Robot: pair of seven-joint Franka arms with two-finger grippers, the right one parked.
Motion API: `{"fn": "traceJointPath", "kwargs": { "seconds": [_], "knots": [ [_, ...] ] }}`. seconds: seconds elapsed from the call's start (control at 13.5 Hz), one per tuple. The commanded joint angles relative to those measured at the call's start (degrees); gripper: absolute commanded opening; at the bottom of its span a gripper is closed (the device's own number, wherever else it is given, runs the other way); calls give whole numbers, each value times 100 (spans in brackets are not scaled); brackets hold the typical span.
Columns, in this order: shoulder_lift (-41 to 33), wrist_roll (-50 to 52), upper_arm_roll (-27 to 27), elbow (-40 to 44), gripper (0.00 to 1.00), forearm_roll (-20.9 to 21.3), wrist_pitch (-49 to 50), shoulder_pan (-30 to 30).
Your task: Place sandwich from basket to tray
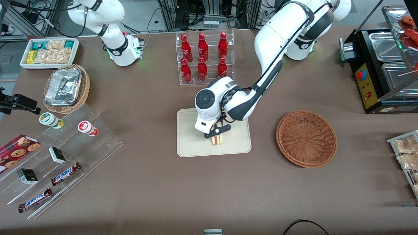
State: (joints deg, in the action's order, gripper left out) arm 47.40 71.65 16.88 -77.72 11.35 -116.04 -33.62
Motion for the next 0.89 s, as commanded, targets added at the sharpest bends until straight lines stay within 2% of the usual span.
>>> {"fn": "traceJointPath", "kwargs": {
  "seconds": [0.0,0.07,0.15,0.67,0.81],
  "knots": [
    [146,297,-80,301,6,78,108,-119],
    [138,332,-71,345,68,61,116,-102],
    [112,341,-71,345,100,60,134,-84],
    [-810,245,-53,363,100,69,633,-31],
    [-1161,-340,-53,372,100,26,1011,109]
  ]
}}
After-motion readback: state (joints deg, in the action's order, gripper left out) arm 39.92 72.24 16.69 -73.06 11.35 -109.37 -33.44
